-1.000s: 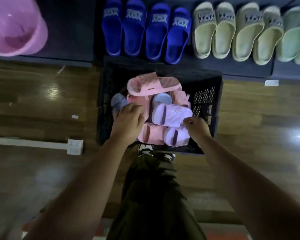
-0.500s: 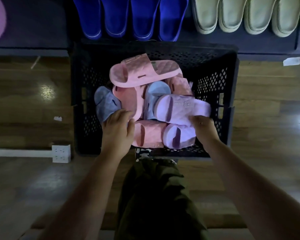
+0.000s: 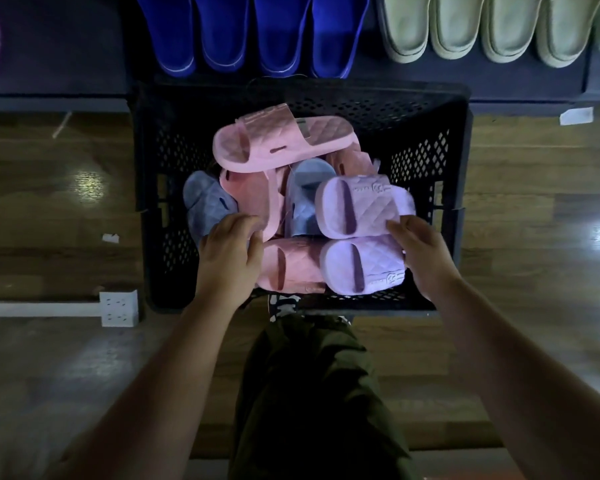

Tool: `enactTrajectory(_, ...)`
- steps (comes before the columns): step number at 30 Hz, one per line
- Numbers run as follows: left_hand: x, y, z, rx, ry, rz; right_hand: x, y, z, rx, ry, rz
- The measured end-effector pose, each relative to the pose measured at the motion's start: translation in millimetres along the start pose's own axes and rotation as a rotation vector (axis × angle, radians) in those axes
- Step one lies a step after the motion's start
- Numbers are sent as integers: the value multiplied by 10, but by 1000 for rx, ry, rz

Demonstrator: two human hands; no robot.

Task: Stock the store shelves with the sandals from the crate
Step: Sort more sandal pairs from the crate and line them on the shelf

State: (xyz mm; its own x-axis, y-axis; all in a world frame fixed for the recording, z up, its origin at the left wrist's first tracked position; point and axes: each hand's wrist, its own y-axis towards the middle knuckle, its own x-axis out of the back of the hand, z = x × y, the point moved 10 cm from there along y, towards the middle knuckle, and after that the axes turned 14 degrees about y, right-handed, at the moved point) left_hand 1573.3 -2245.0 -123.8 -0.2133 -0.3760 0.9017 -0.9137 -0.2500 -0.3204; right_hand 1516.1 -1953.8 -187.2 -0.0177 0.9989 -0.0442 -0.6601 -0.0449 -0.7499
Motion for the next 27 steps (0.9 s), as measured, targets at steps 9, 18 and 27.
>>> enactTrajectory(9, 416, 671, -197, -65, -3, -239, -47, -73, 743, 155, 276, -91)
enactTrajectory(18, -154, 1399, 189, 513, -523, 25, -54, -97, 735, 135, 253, -39)
enactTrajectory(27, -71, 645, 11, 352, -776, 26, 59, -319, 574, 118, 352, -152)
